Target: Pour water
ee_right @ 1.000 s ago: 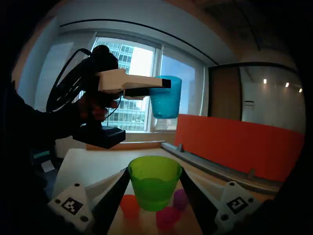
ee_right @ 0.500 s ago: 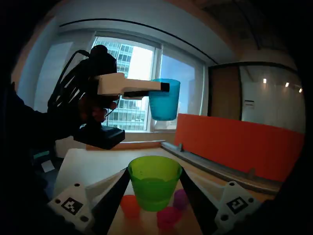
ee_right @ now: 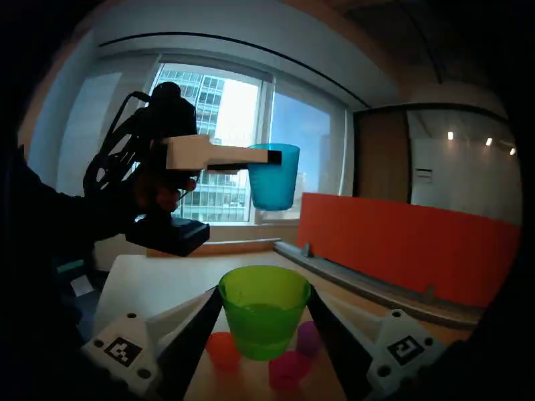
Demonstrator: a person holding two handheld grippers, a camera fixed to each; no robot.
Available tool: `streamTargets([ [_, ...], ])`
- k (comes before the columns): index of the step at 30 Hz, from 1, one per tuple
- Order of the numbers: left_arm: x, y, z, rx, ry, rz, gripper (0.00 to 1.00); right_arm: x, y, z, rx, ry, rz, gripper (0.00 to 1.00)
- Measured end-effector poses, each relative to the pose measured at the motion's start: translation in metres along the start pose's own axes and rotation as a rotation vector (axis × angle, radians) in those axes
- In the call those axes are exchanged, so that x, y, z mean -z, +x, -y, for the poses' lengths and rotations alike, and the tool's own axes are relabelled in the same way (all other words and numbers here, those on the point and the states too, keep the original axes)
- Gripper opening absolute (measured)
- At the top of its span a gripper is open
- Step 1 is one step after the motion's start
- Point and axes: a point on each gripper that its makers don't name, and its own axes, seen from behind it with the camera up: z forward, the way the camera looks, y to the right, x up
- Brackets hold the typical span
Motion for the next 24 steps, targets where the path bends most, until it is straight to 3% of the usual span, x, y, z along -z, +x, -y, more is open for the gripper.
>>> streamTargets([
  [10, 0.006, -0.012, 0.006, -0.004, 0.009, 0.014, 0.86, 0.017, 0.002, -0.011, -0.011, -0.040, 0.008, 0.92],
  [24, 0.023, -0.030, 0.011, -0.020, 0.024, 0.032, 0.86, 0.057, 0.007, -0.035, -0.036, -0.132, 0.011, 0.92],
])
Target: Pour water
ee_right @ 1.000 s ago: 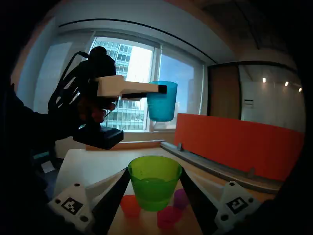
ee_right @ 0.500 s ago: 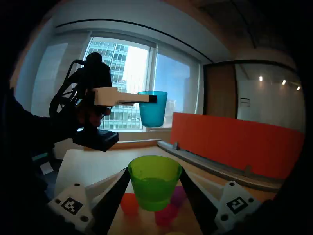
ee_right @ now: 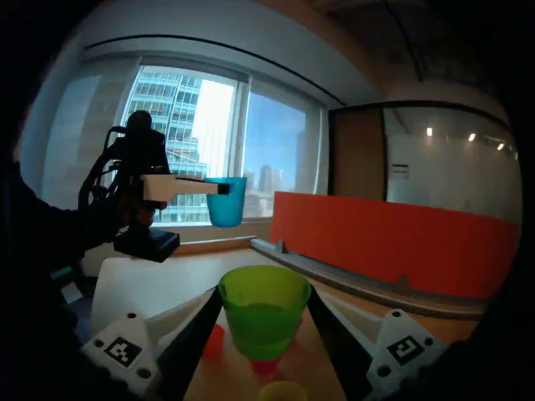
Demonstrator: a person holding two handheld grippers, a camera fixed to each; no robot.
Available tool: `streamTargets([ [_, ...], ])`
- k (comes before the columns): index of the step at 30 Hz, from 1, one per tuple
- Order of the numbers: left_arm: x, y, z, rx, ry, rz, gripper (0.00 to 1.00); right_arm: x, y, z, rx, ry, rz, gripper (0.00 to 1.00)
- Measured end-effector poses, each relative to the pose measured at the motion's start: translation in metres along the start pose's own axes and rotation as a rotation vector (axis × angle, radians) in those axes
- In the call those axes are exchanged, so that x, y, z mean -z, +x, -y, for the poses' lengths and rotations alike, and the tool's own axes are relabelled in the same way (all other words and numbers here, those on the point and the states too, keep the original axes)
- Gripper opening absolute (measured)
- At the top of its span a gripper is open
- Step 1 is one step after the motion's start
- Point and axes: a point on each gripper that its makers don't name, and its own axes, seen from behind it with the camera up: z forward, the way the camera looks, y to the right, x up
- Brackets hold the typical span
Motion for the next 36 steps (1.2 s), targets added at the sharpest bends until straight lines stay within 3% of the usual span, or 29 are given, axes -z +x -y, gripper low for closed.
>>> streamTargets([
  [12, 0.013, -0.014, -0.002, -0.012, 0.002, 0.013, 0.86, 0.036, 0.003, -0.024, -0.011, -0.078, -0.002, 0.92],
  [20, 0.019, -0.019, -0.004, -0.019, 0.001, 0.018, 0.86, 0.046, 0.004, -0.030, -0.014, -0.100, -0.002, 0.92],
  [36, 0.037, -0.039, 0.014, -0.046, 0.045, 0.029, 0.86, 0.058, -0.002, -0.046, -0.024, -0.152, 0.005, 0.92],
])
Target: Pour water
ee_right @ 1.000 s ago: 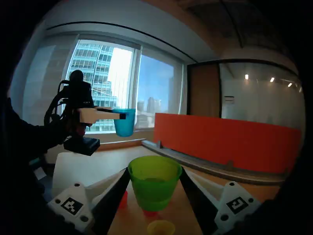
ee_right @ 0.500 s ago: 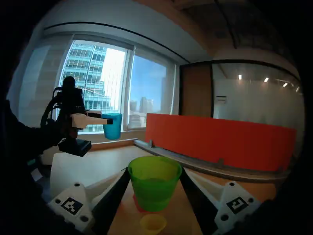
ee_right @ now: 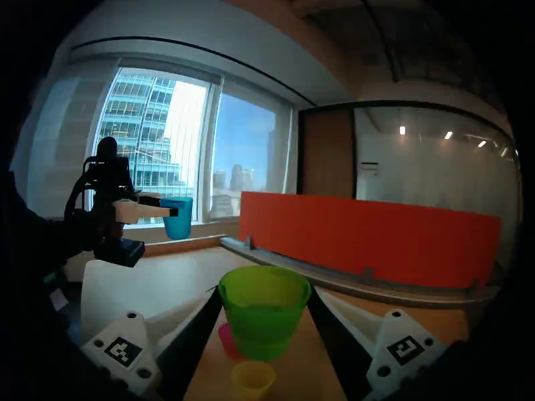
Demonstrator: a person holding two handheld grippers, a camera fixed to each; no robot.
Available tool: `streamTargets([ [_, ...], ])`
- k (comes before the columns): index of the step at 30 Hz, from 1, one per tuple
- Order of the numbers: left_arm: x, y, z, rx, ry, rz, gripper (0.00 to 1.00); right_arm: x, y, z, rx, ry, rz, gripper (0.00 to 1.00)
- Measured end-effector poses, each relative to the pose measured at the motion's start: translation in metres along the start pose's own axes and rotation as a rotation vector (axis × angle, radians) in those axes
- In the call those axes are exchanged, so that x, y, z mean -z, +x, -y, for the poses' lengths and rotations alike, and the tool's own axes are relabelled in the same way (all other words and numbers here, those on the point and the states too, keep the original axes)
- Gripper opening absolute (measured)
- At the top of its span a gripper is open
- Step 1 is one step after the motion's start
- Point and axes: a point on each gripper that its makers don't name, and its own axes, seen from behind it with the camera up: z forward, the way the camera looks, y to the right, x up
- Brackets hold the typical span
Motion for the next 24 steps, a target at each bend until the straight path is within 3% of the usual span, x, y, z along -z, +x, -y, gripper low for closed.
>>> streamTargets([
  [24, 0.021, -0.044, 0.021, -0.022, 0.056, 0.036, 0.86, 0.013, -0.019, -0.034, -0.012, -0.084, 0.022, 0.92],
])
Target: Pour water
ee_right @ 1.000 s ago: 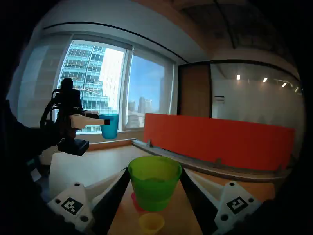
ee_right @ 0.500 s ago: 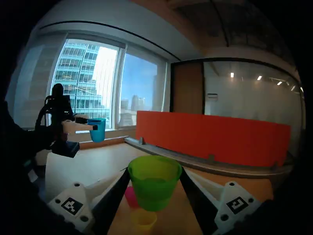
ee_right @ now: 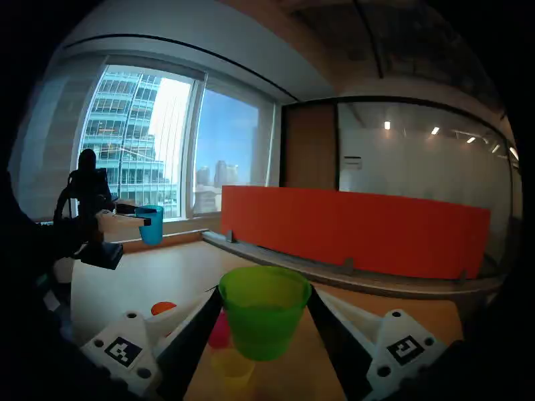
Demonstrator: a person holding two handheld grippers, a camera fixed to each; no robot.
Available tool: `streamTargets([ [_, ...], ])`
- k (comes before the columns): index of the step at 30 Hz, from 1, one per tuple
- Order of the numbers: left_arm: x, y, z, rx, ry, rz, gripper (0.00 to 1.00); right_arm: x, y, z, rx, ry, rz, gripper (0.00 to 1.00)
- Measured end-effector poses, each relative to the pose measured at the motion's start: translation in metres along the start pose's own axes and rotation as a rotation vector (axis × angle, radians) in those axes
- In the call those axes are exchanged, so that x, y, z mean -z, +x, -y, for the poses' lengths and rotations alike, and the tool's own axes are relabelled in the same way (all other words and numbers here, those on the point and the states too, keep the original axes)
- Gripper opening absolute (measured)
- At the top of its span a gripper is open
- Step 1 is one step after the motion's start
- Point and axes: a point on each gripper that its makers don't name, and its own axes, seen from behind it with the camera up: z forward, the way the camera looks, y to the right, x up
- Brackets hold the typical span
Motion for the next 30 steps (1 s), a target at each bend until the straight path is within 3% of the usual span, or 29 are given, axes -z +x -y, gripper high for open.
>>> streamTargets([
  [8, -0.002, -0.012, 0.004, 0.007, -0.001, 0.021, 0.86, -0.003, -0.007, -0.005, -0.007, -0.011, 0.015, 0.92],
  [30, -0.017, -0.098, 0.016, 0.008, -0.015, 0.211, 0.86, -0.017, -0.069, -0.021, -0.036, -0.037, 0.173, 0.92],
])
